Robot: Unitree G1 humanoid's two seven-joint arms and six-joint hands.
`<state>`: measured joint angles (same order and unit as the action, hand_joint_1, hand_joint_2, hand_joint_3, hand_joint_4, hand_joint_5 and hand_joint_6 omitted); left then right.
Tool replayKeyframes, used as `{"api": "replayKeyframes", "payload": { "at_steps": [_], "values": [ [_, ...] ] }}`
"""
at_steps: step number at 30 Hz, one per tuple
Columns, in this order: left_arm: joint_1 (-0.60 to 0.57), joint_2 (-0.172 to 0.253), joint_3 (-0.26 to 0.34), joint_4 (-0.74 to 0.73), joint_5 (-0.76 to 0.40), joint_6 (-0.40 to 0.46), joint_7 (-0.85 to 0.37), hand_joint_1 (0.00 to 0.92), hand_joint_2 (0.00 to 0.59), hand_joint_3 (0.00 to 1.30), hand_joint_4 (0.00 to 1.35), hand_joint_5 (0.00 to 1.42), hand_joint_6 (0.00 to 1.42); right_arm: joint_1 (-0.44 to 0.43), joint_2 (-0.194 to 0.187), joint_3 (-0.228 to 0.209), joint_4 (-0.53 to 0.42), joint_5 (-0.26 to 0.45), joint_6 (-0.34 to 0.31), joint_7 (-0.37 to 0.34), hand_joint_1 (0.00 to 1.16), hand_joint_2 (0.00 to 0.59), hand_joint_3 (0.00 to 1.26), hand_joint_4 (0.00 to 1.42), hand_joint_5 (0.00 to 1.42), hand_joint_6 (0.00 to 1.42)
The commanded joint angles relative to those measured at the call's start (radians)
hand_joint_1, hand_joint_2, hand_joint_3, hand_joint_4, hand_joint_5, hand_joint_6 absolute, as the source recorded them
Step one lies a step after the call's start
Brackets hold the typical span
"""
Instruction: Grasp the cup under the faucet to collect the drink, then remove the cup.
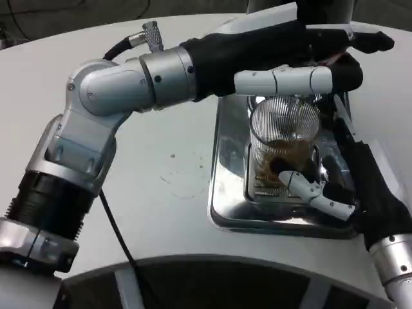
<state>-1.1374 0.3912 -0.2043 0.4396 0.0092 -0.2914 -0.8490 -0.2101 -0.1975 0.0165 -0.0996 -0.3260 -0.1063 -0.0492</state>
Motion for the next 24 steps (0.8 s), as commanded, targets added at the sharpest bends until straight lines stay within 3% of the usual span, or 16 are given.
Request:
{"api": "replayKeyframes", "payload": {
  "at_steps": [1,24],
  "values": [
    [0.004,0.013,-0.021,0.012,0.028,0.007,-0.030,0.000,0.103,0.15,0.08,0.16,0.17,-0.009,0.006,0.008,0.022,0.010,-0.020,-0.004,0.63,0.223,0.01,0.04,0.09,0.00],
    [-0.028,0.009,-0.027,0.085,0.034,-0.030,-0.036,0.000,0.103,0.15,0.08,0.16,0.17,-0.097,0.018,0.020,0.158,0.034,-0.056,-0.013,0.63,0.221,0.00,0.04,0.09,0.00]
  ]
}}
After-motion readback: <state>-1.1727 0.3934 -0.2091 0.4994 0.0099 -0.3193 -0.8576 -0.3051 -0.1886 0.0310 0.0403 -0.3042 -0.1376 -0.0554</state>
